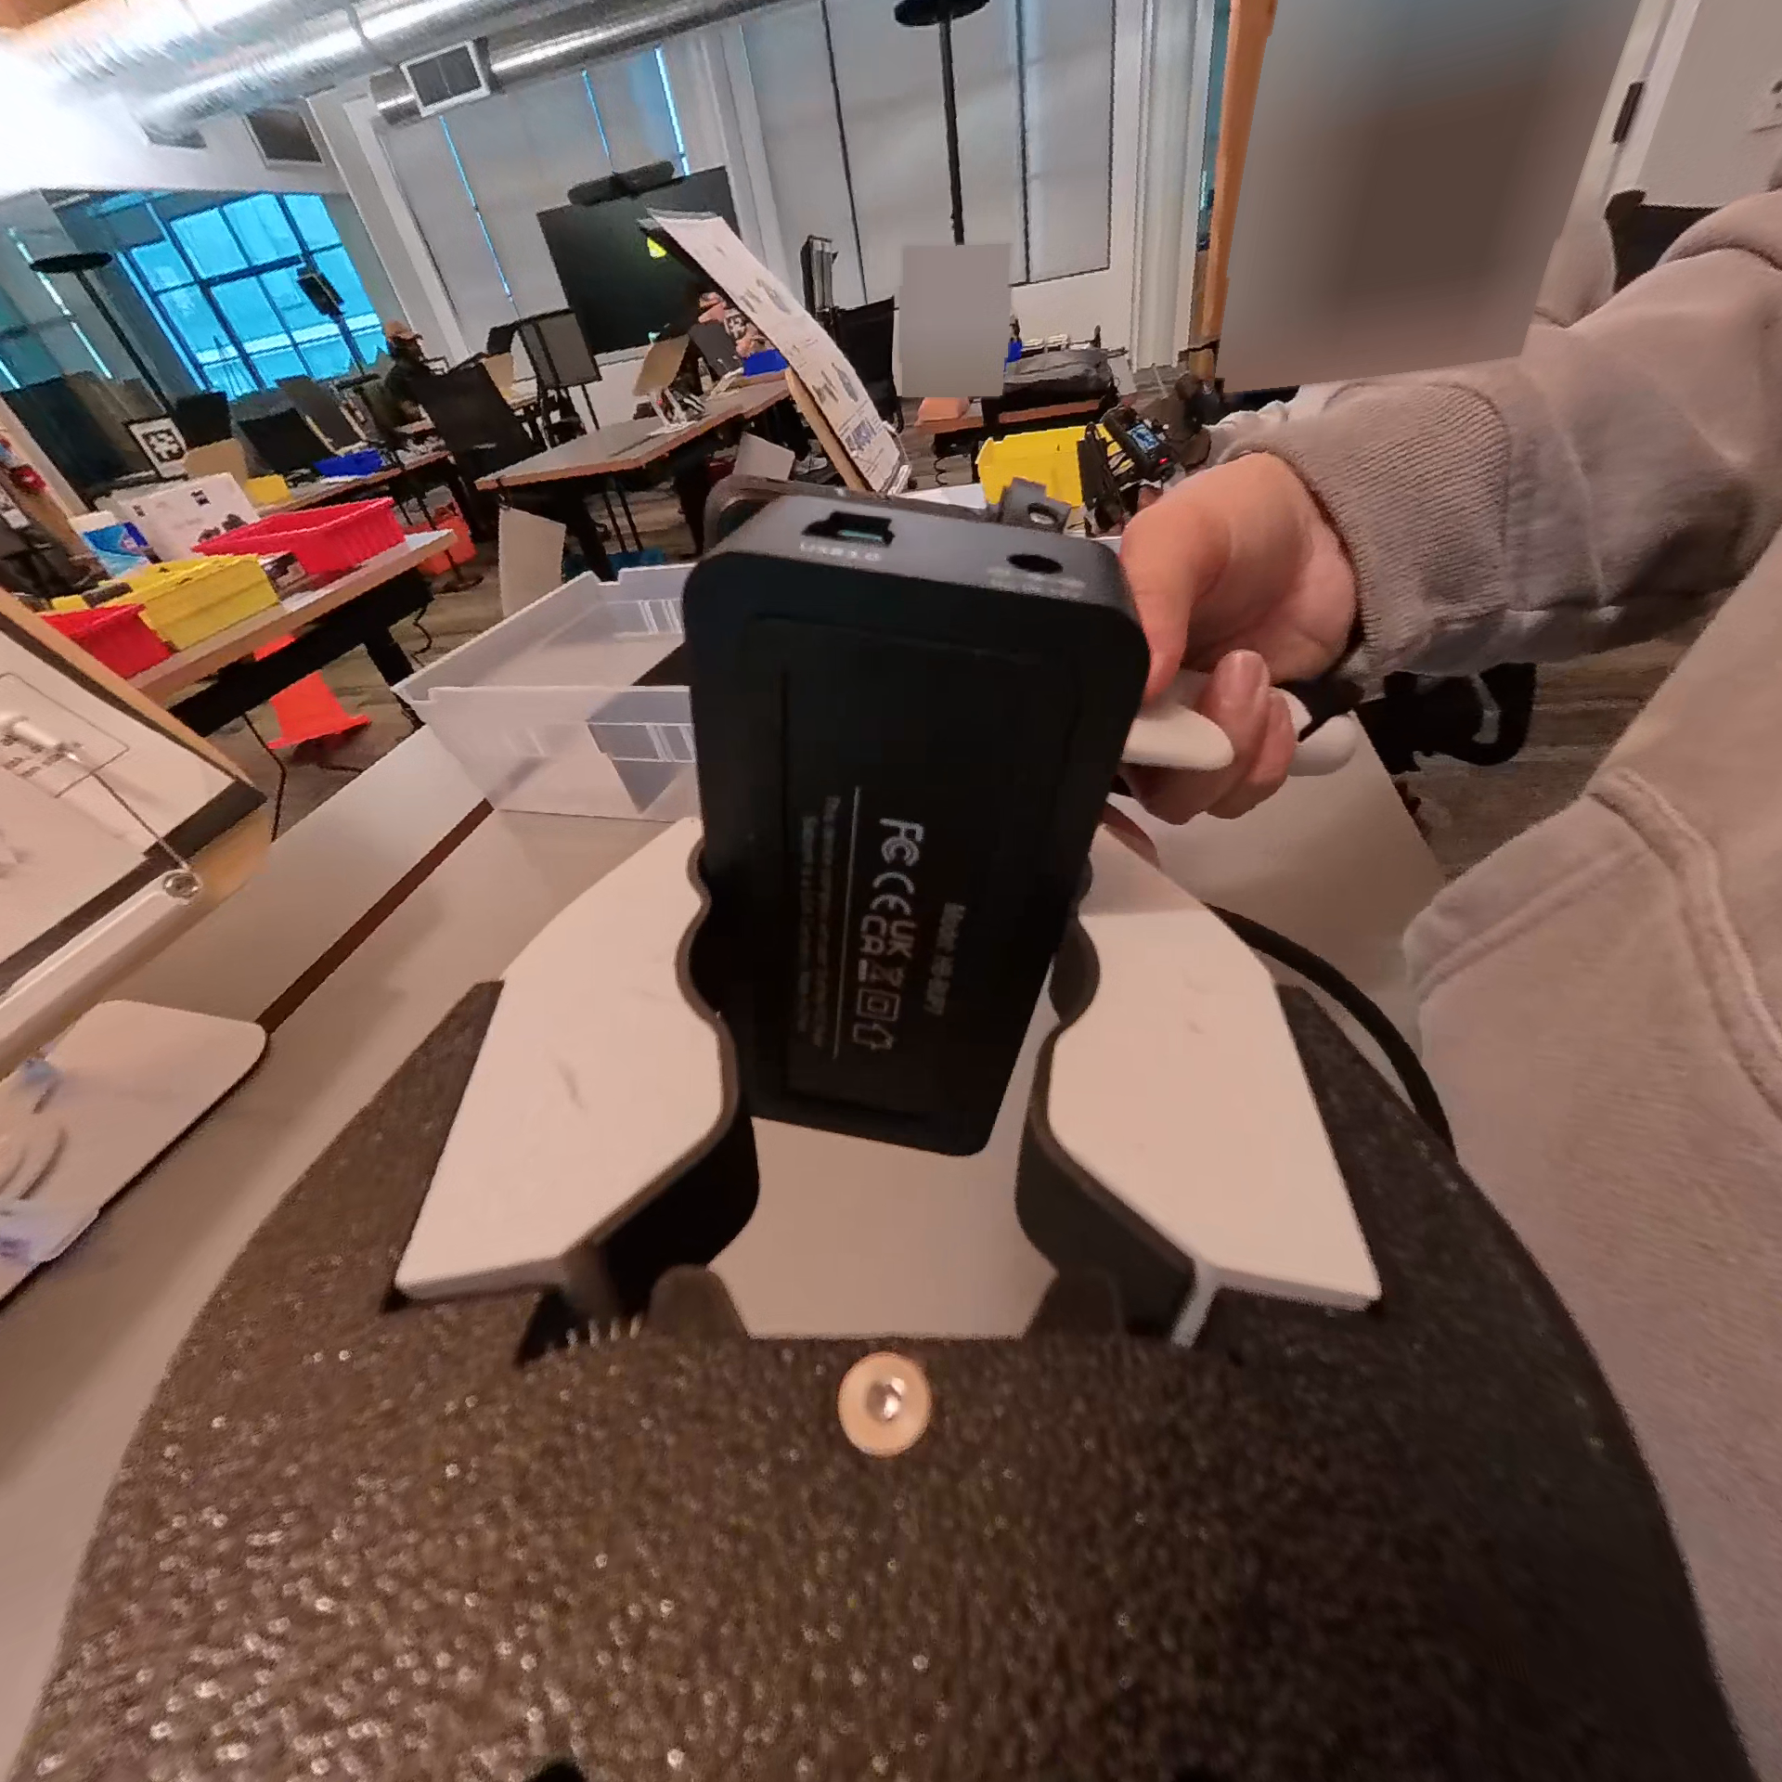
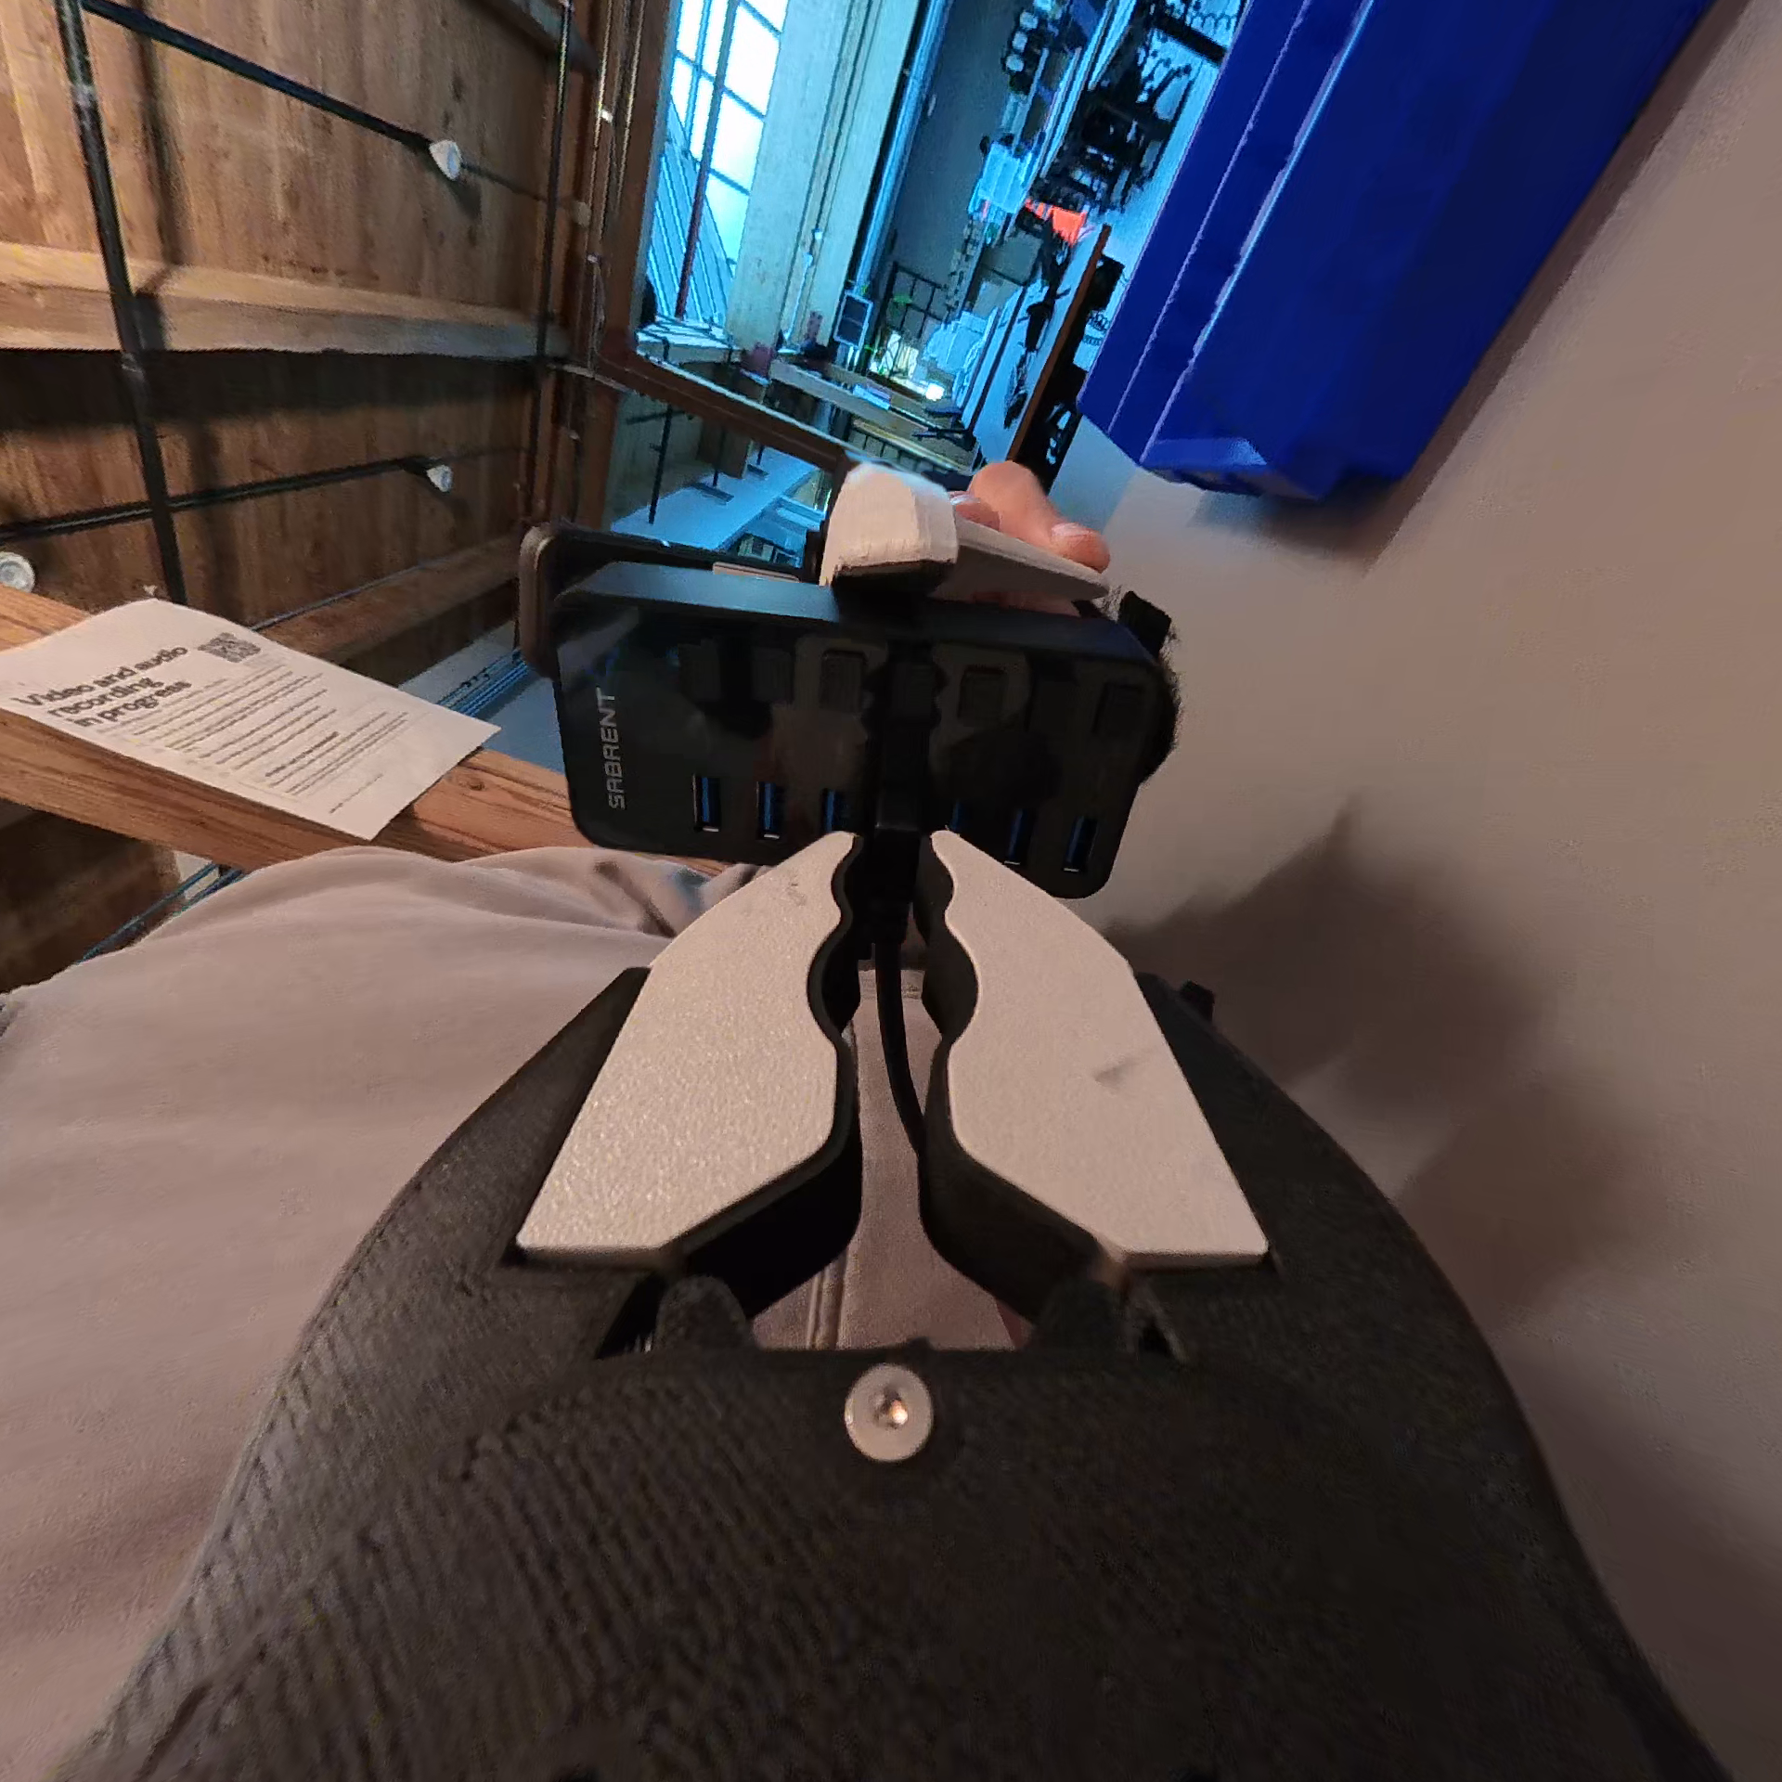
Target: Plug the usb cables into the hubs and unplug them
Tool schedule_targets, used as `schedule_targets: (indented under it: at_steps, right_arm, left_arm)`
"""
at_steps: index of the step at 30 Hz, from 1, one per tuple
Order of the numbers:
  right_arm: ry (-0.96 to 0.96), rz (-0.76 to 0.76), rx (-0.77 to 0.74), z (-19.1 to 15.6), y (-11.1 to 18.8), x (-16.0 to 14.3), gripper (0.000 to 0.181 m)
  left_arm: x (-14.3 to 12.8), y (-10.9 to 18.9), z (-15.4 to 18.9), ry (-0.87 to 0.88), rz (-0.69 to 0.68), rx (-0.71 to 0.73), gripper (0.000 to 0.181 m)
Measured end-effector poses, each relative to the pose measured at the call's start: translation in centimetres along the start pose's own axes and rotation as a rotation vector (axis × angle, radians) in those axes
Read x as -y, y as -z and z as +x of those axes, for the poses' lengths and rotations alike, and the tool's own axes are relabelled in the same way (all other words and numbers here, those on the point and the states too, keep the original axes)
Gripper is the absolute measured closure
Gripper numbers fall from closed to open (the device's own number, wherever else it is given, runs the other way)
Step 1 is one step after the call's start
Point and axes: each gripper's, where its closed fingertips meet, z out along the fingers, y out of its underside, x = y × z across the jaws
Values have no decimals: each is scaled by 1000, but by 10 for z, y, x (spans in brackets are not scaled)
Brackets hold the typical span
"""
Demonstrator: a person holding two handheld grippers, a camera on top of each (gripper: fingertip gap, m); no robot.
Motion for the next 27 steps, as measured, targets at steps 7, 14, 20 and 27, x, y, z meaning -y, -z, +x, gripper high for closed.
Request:
schedule_targets:
  at_steps: [7,14,20,27]
  right_arm:
    - [44,-5,-87,11,3,-2,171]
    - [42,-81,-121,8,11,-14,171]
    - [48,-108,-134,4,14,-17,171]
    - [21,-53,-106,0,8,-12,172]
  left_arm:
    - [-13,-2,0,-9,-78,-8,117]
    - [-11,-8,11,-40,-87,-39,117]
    - [-9,-8,15,-39,-70,-45,117]
    - [-4,0,12,-23,-41,-33,117]
